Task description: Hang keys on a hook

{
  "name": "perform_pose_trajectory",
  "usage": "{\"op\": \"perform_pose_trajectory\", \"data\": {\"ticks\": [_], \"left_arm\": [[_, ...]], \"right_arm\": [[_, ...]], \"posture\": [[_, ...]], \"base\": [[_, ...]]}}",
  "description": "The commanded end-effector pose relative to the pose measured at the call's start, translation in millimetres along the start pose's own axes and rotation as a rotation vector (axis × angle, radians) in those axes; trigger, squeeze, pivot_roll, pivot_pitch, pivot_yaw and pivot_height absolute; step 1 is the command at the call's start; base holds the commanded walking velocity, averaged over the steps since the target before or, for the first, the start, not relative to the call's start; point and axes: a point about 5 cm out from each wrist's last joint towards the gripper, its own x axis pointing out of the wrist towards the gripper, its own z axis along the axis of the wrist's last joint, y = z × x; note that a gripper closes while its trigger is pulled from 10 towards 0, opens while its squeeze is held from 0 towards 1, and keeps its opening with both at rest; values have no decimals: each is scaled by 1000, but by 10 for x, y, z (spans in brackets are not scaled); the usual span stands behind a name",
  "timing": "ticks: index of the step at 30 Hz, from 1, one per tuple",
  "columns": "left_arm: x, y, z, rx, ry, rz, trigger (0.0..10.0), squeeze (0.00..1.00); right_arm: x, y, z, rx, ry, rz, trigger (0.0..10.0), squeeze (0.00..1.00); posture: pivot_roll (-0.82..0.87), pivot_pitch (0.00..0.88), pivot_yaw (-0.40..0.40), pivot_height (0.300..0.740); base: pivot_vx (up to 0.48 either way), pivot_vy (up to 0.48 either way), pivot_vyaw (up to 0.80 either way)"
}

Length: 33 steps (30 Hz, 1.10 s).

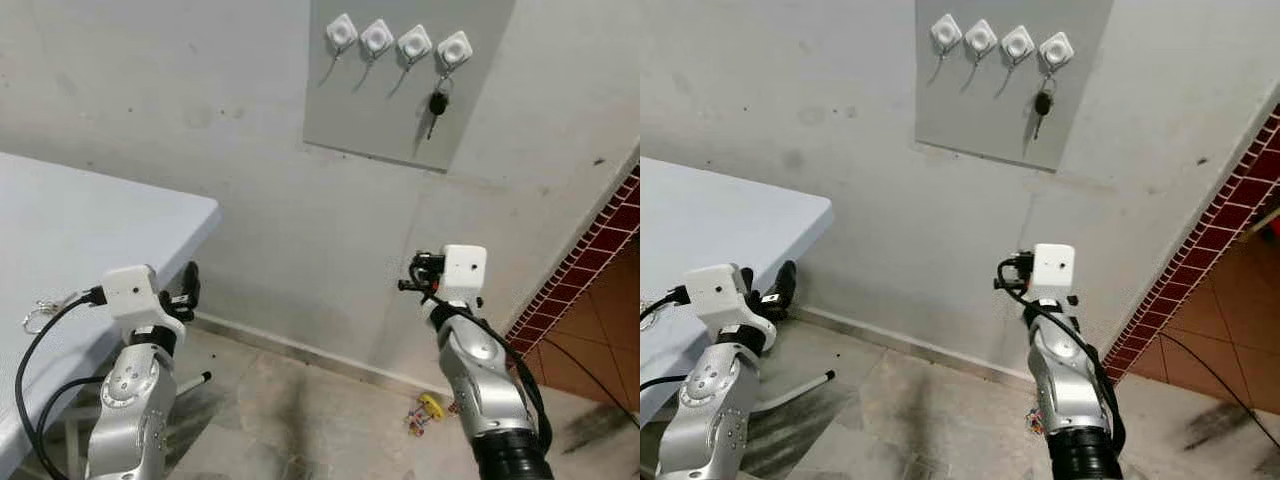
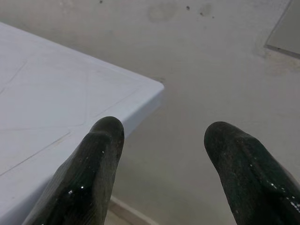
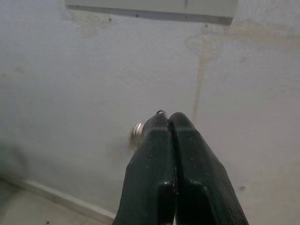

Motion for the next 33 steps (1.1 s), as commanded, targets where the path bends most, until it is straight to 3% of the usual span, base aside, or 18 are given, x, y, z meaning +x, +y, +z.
{"op": "perform_pose_trajectory", "data": {"ticks": [1,12,33], "left_arm": [[10,-19,40,-2,-7,-11,10000,0],[5,-60,58,47,-8,-68,10000,0],[-1,-101,71,114,-7,-119,10000,0]], "right_arm": [[-11,-15,57,-11,-18,-2,10000,0],[-73,36,101,-8,-61,70,10000,0],[-132,90,147,-1,-127,134,10000,0]], "posture": [[-84,0,-47,732],[-89,0,-39,732],[-87,0,-27,732]], "base": [[0,0,0],[186,0,0],[376,0,0]]}}
